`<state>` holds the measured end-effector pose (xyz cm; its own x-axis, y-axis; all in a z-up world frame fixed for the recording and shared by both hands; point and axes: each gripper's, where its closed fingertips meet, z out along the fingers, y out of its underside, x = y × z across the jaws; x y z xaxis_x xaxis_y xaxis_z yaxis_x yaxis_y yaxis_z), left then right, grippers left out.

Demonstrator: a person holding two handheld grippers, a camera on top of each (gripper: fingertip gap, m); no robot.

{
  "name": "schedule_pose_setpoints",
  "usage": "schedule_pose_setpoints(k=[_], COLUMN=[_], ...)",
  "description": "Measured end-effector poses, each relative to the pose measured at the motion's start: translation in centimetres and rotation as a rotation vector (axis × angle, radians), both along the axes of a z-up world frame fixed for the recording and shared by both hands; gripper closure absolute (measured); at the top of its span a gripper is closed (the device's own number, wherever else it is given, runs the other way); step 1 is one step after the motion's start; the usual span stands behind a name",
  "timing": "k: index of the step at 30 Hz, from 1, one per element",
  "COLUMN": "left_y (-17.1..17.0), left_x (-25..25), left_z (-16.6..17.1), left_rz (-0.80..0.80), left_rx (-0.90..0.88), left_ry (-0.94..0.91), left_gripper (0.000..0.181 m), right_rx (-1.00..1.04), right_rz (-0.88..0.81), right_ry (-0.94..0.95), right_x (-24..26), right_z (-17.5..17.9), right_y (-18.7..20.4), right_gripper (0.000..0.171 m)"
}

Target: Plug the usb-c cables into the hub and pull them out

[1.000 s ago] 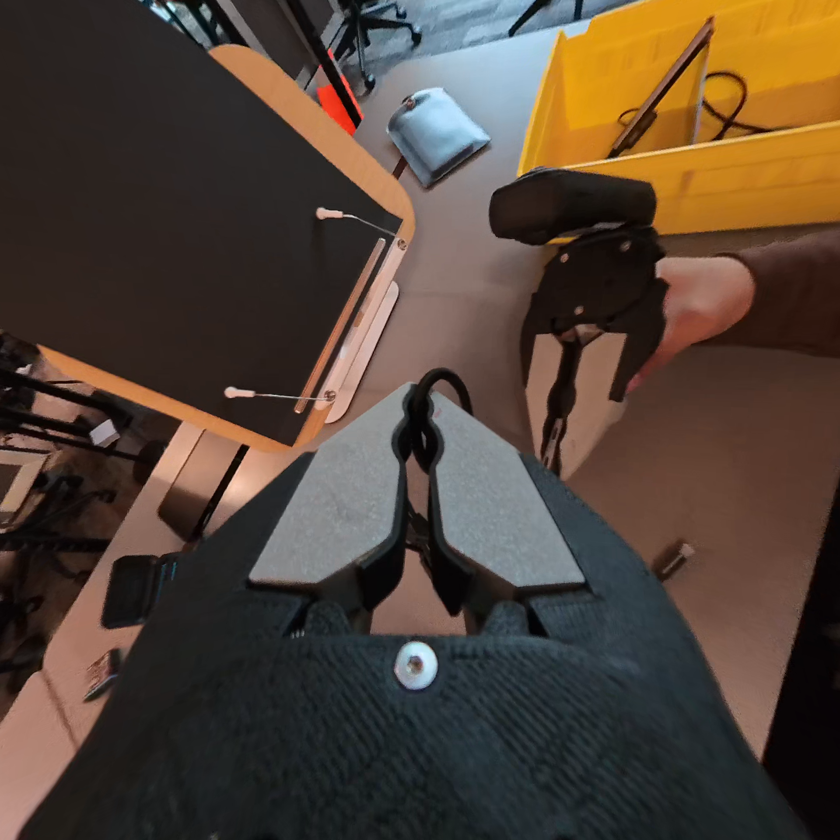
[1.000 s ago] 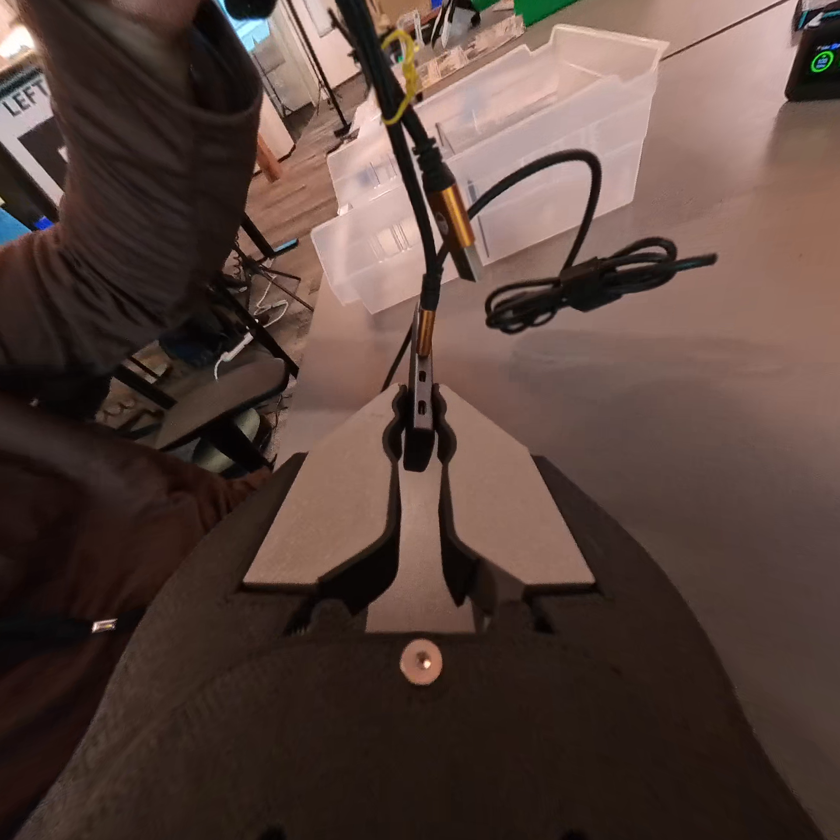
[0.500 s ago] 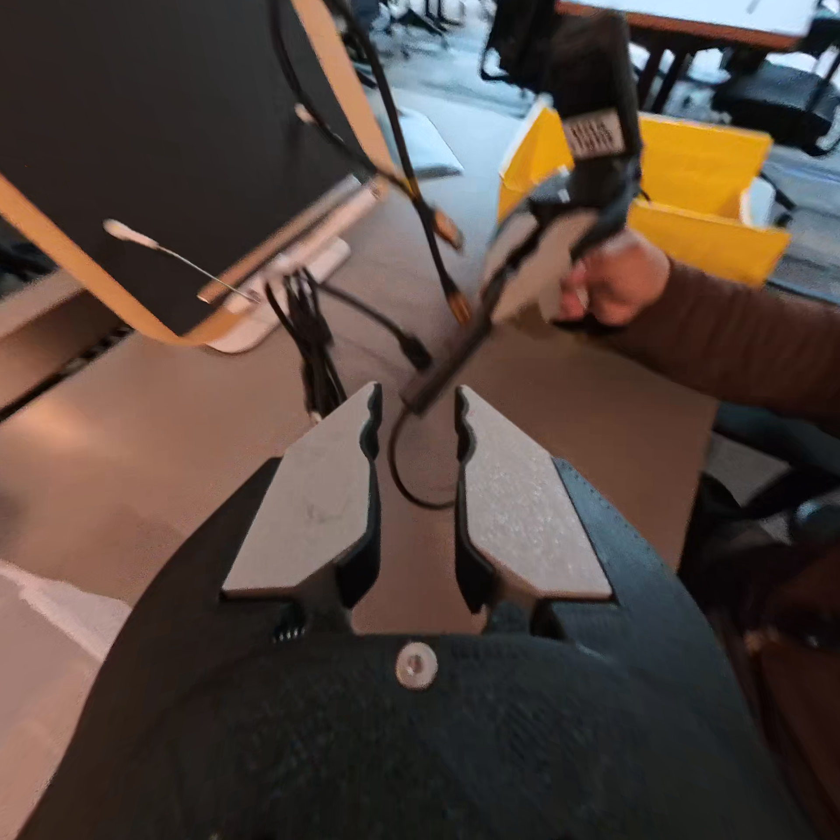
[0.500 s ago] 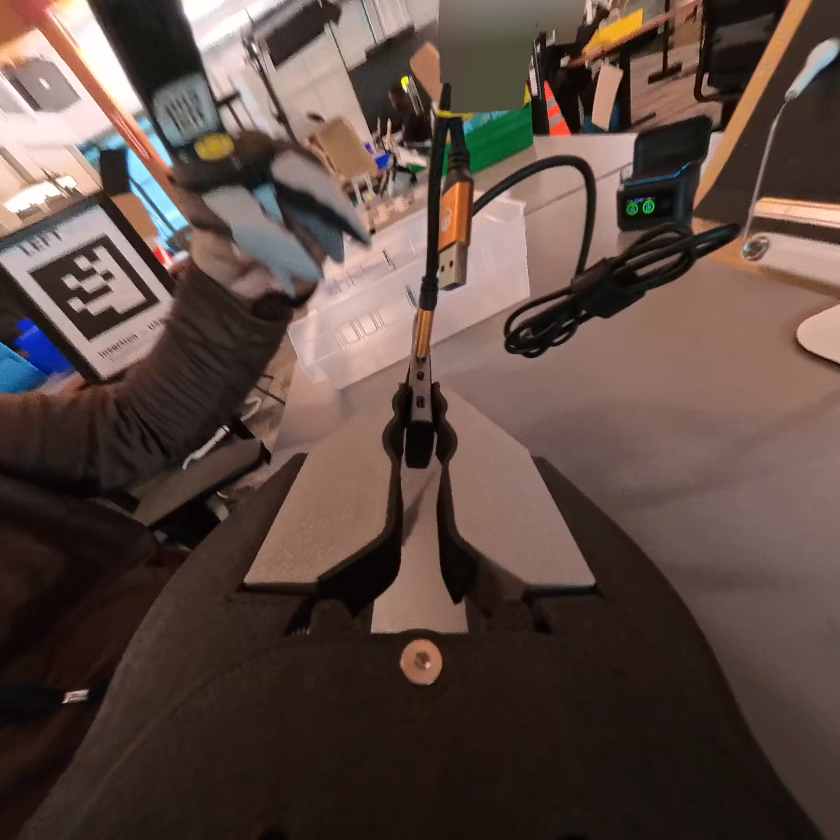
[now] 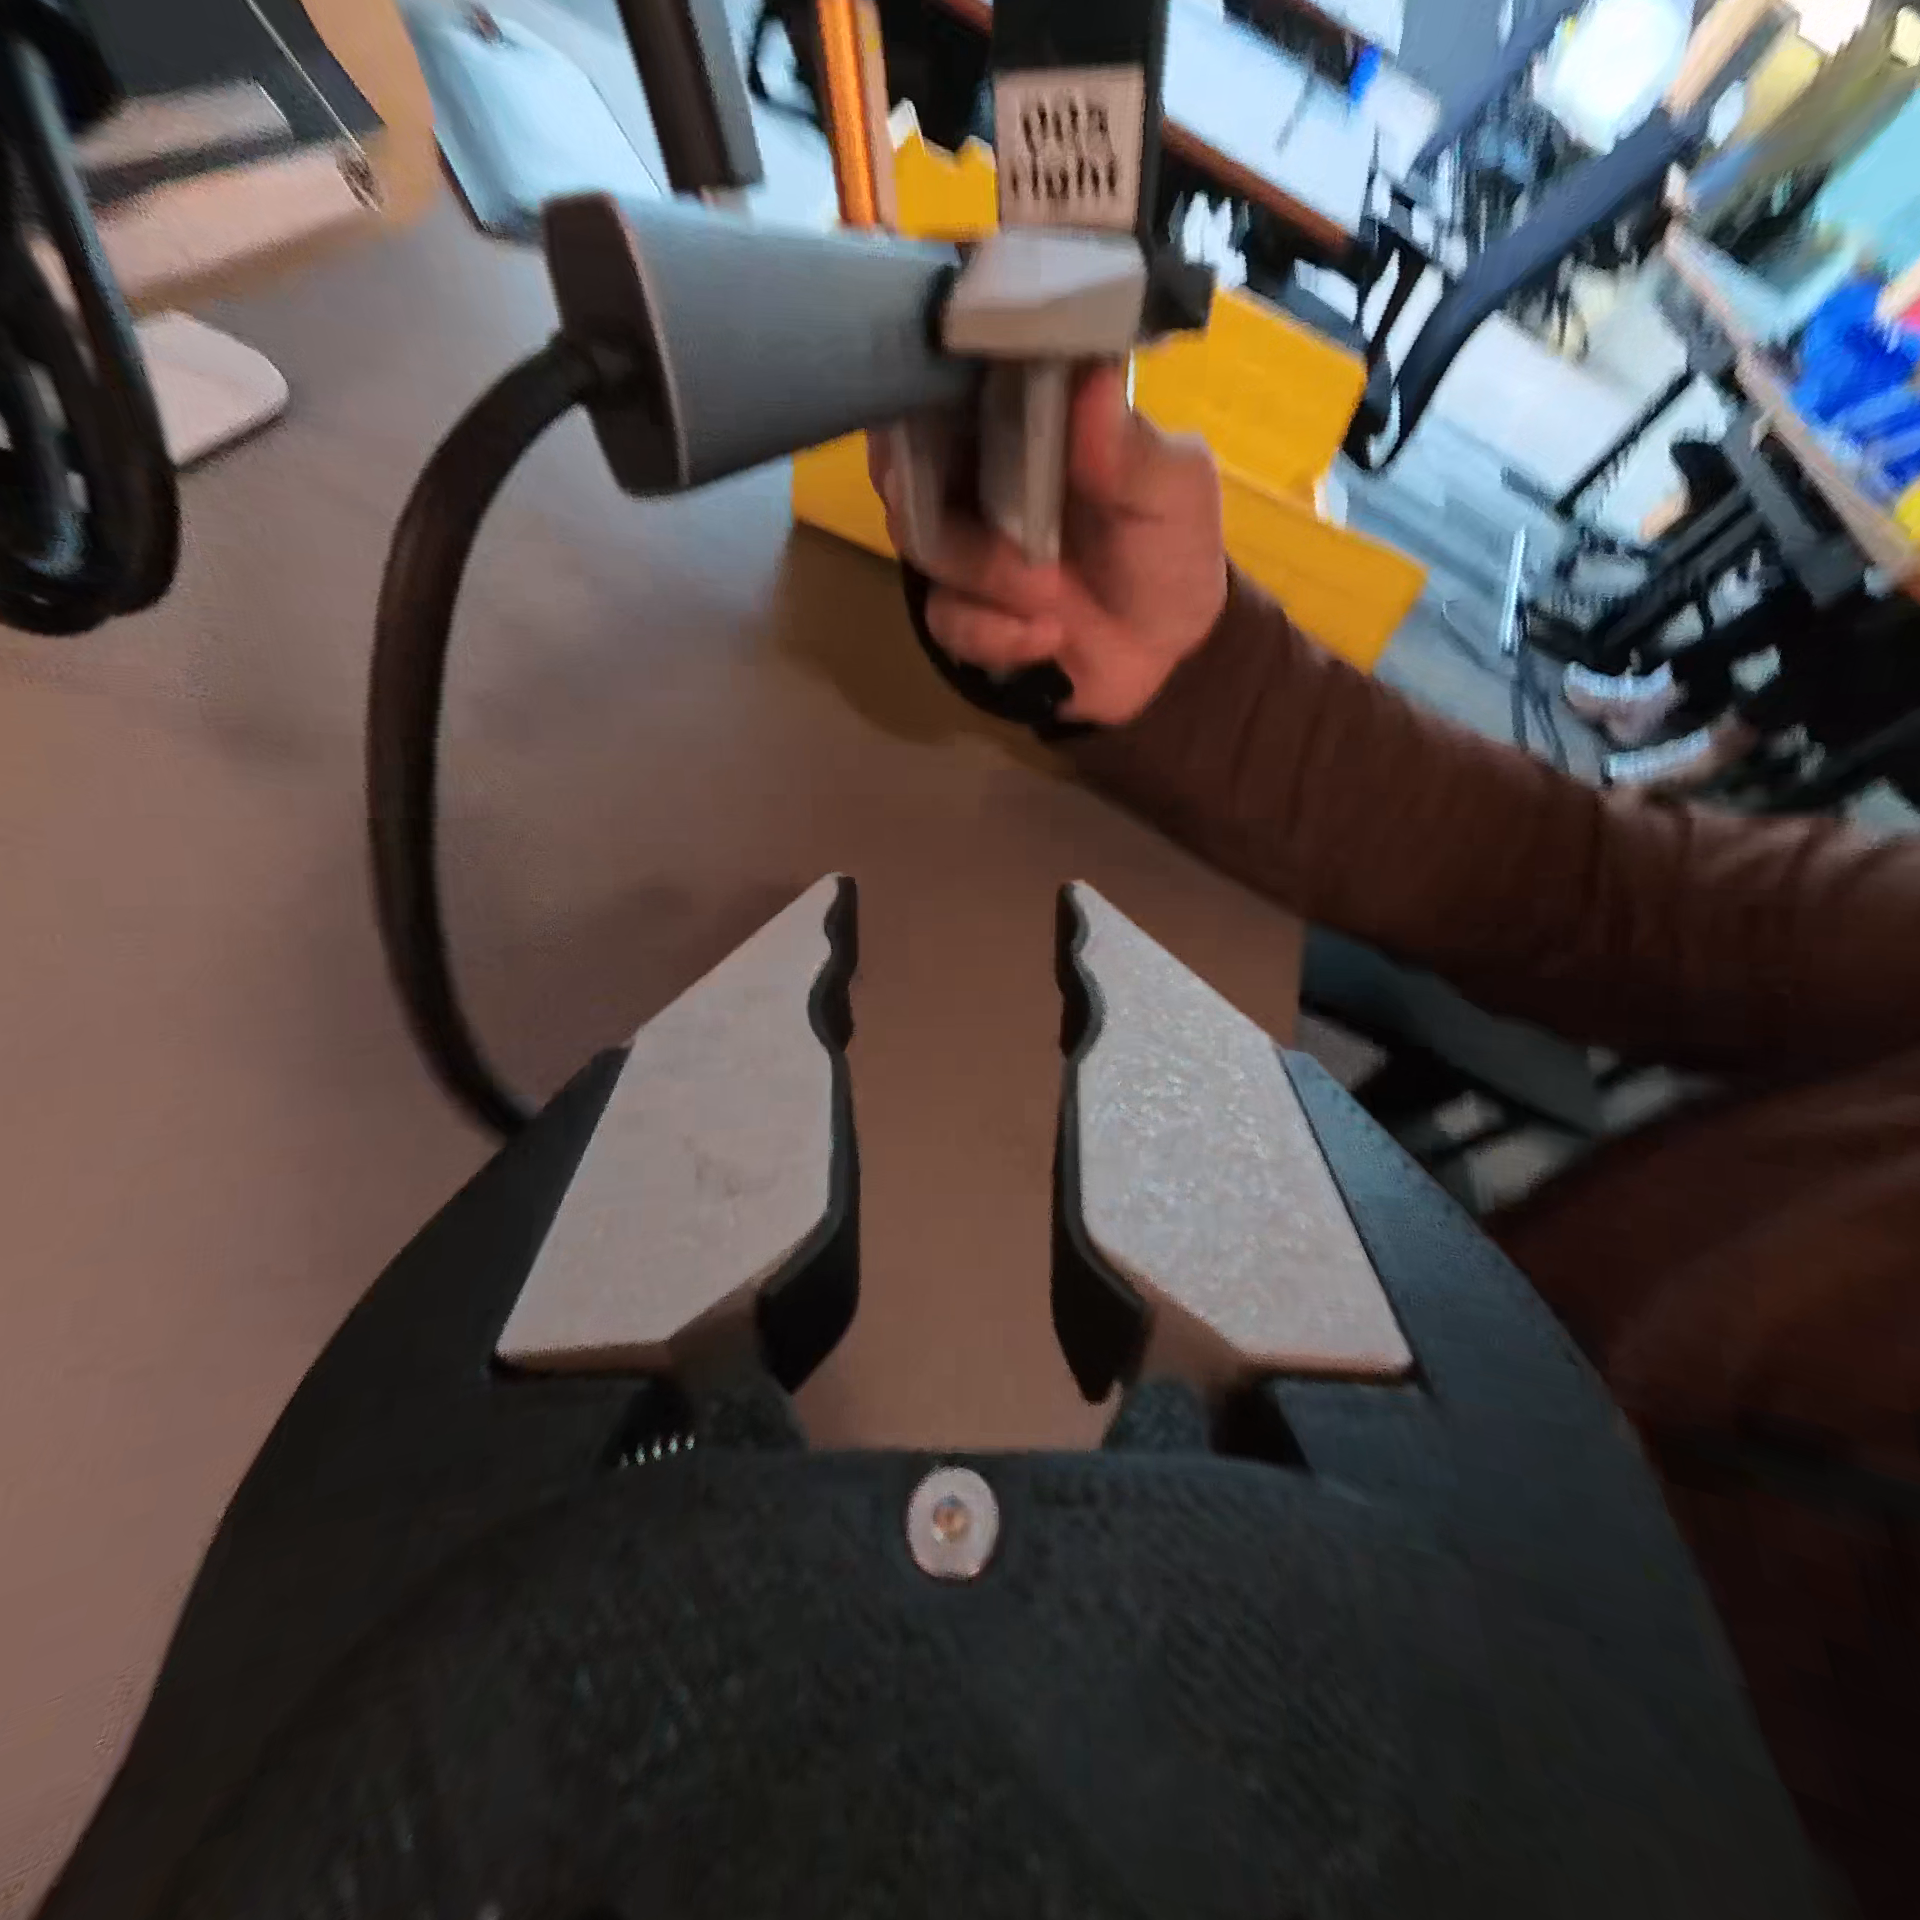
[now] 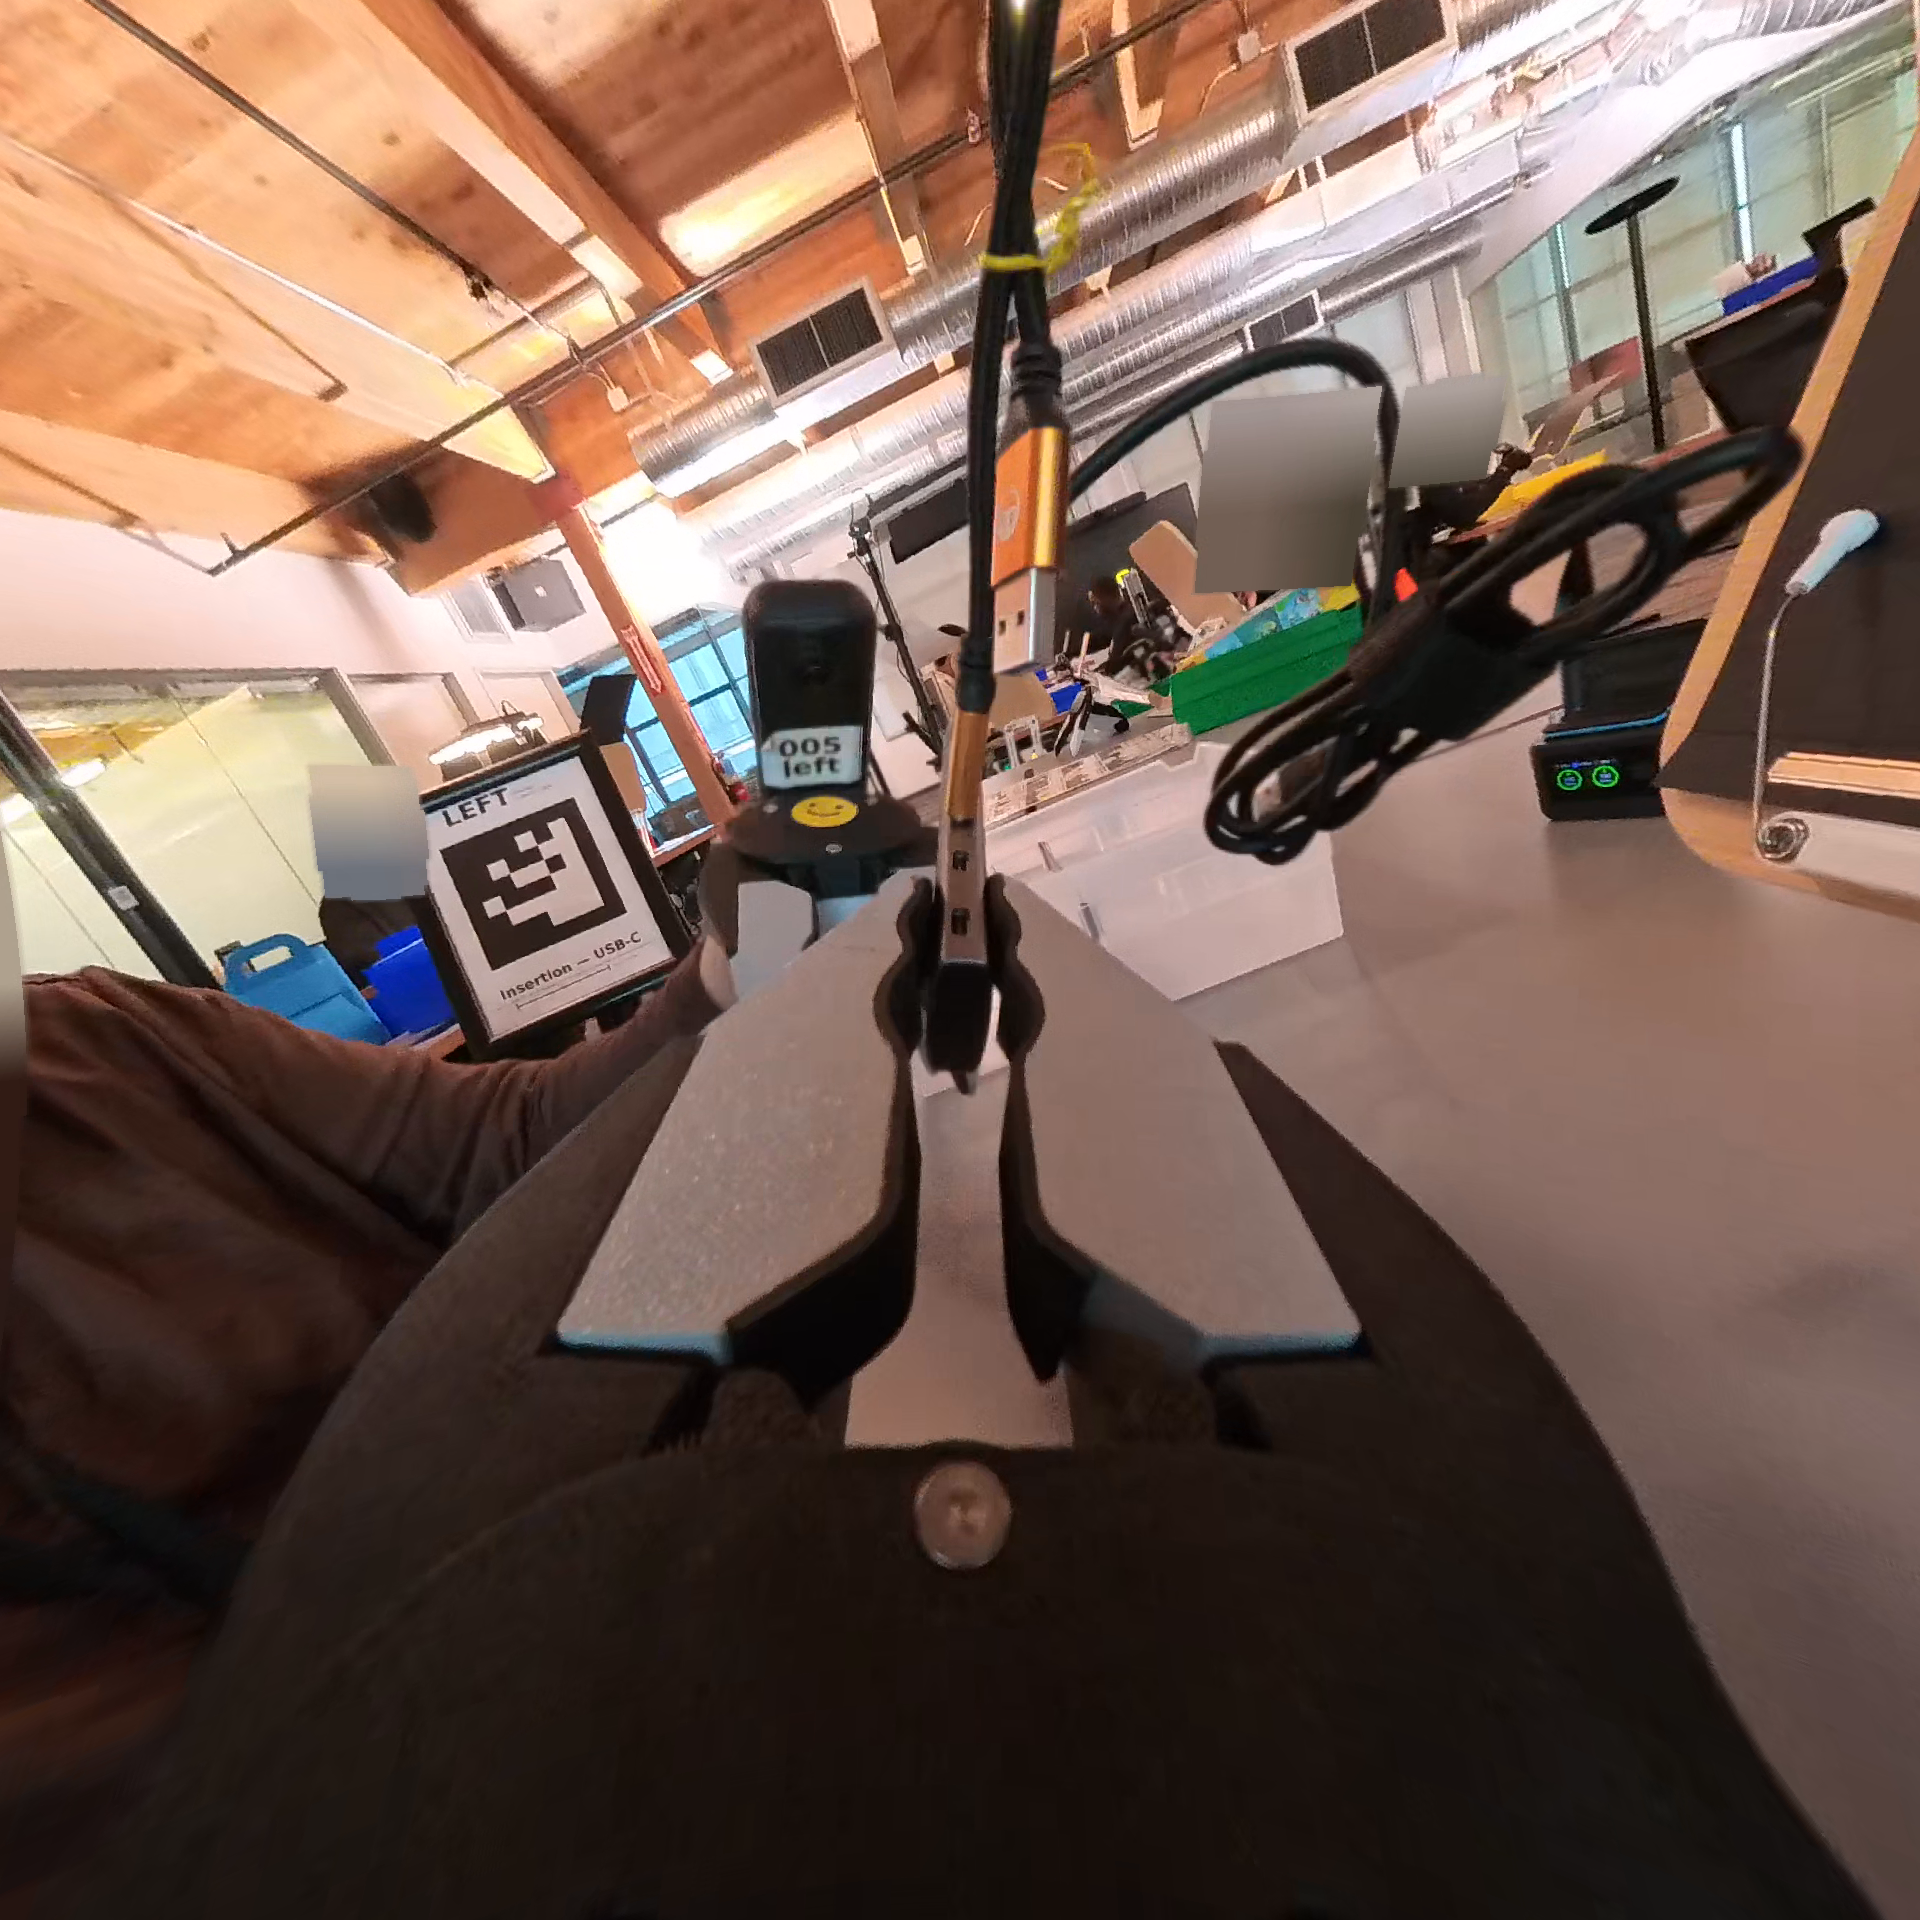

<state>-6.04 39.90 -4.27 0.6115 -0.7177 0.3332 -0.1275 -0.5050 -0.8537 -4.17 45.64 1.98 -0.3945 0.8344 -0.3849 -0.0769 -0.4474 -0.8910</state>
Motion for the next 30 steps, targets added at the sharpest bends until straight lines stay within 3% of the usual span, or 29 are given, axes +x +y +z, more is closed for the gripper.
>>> schedule_pose_setpoints(k=[7, 11, 16, 30], left_y=[4.0, 3.4, 3.5, 3.1], left_x=[1.8, 2.2, 1.4, 0.3], left_z=[3.0, 5.8, 4.5, 2.9], left_rz=[0.167, 0.024, 0.003, -0.013], left_rx=[0.184, 0.263, 0.362, 0.257], left_ry=[-0.263, -0.499, -0.435, -0.466], left_gripper=[0.153, 0.162, 0.174, 0.173], right_rx=[0.012, 0.073, 0.085, 0.094], right_rz=[0.053, 0.092, 0.116, 0.17], right_ry=[0.028, -0.006, -0.06, -0.166], right_x=[0.2, -0.2, -0.9, -2.1], right_z=[0.3, -0.3, -1.4, -3.9], right_y=[-0.7, -1.8, -2.3, -3.2], right_gripper=[0.165, 0.165, 0.165, 0.164])
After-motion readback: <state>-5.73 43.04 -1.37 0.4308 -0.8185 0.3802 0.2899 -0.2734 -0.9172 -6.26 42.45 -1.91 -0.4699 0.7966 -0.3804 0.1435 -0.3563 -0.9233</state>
